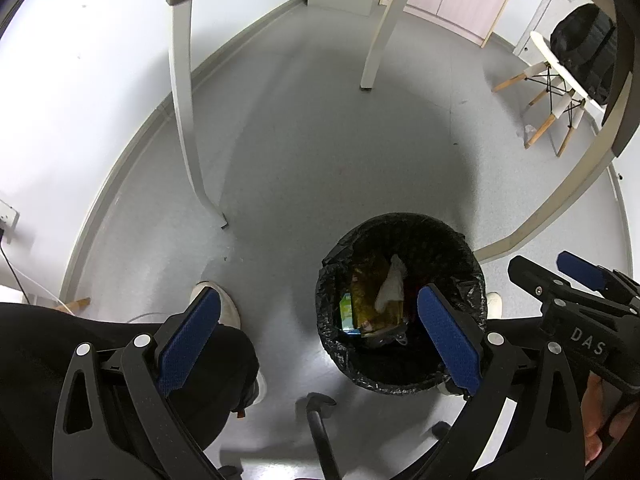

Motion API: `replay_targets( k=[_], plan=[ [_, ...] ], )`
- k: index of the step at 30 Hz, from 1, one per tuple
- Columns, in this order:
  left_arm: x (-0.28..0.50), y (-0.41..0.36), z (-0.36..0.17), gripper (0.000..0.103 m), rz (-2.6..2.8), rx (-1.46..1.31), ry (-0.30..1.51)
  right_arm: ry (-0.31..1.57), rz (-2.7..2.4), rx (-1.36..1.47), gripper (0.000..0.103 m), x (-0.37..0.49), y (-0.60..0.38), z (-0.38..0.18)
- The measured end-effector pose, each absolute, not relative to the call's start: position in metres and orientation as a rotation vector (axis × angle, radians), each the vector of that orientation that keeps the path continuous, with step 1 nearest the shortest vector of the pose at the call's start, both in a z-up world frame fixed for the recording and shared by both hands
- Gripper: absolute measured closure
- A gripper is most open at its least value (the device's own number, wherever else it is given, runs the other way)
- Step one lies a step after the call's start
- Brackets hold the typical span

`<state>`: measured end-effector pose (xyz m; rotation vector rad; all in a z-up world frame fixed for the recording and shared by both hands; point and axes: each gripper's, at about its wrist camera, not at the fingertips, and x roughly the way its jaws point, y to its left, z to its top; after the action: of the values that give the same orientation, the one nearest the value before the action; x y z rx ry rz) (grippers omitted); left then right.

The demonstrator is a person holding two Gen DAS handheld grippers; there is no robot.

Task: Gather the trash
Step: 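Open the right tool to drop the red net into the bin, then raise both open tools from the bin up to the tabletop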

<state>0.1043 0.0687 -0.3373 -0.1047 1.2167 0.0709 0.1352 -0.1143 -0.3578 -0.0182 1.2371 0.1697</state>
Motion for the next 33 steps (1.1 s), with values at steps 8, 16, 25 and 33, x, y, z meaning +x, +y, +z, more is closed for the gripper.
replay_targets(
  k=[8, 16, 25, 33],
  plan=[
    [0.093, 0.068, -0.318, 0.006, 0.058, -0.115, 1.194, 1.182, 0.142, -0.029, 0.010, 0.119, -0.123, -0.335],
    [0.068, 0.066, -0.280, 0.006, 0.065, -0.117, 1.132, 1.128, 0.107, 0.000, 0.008, 0.096, -0.138, -0.299],
    [0.030, 0.056, -0.240, 0.006, 0.056, -0.096, 1.076, 1.069, 0.095, -0.009, 0.008, 0.053, -0.140, -0.268],
    [-0.006, 0.042, -0.206, 0.006, 0.022, -0.095, 1.023, 1.002, 0.058, -0.014, 0.008, 0.011, -0.149, -0.233]
  ],
)
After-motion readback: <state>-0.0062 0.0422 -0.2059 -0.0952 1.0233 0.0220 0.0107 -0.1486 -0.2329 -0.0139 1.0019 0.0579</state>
